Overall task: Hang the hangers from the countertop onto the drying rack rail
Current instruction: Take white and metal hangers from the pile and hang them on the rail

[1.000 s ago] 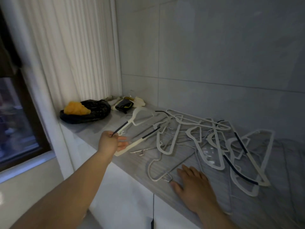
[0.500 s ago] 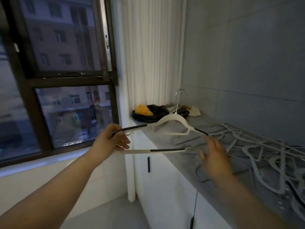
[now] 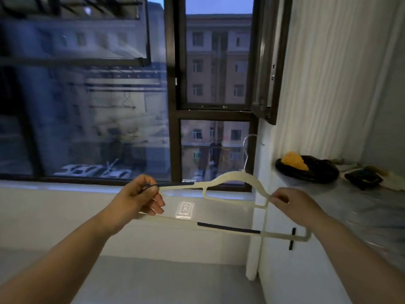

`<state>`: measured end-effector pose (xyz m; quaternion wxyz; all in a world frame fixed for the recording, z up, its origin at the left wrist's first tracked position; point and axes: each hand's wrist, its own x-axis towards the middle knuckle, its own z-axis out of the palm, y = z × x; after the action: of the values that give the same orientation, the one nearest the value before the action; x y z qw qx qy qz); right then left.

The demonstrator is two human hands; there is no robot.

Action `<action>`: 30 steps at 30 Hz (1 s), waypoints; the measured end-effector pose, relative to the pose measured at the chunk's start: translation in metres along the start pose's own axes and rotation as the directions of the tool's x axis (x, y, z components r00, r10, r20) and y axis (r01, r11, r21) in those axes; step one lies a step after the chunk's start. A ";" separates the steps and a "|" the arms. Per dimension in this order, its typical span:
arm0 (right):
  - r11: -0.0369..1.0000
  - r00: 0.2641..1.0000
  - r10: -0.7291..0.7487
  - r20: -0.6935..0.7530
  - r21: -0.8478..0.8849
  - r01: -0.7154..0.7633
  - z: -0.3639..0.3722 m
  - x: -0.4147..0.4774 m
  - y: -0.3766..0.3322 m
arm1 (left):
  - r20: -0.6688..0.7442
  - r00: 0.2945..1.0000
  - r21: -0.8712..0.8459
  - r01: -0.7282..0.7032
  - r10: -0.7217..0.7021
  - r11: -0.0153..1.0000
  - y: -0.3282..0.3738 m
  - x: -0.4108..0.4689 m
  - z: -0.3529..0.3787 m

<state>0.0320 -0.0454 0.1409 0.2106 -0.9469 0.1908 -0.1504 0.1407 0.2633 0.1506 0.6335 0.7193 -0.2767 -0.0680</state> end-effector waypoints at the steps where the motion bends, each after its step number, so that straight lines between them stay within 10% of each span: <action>1: 0.998 0.999 -0.031 0.015 0.048 0.030 0.009 0.002 -0.018 | -0.052 0.999 0.008 -0.004 0.004 1.000 -0.001 -0.006 -0.019; 7: 0.950 0.984 -0.171 0.051 0.274 0.151 0.056 0.014 -0.127 | -0.322 0.947 0.254 0.060 0.026 0.965 -0.003 -0.037 -0.129; 16: 0.824 0.888 -0.452 0.081 0.421 0.381 0.145 0.015 -0.352 | -0.327 0.944 0.712 0.280 -0.050 0.644 0.015 -0.110 -0.308; 30: 0.568 0.635 -0.771 0.057 0.513 0.644 0.260 0.010 -0.670 | -0.765 0.642 0.548 0.618 0.040 0.563 0.037 -0.208 -0.516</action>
<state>0.3352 0.6013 0.2230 0.3669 -0.8778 -0.2796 -0.1294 0.1867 0.8132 0.2306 0.2887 0.9226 0.1226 0.2247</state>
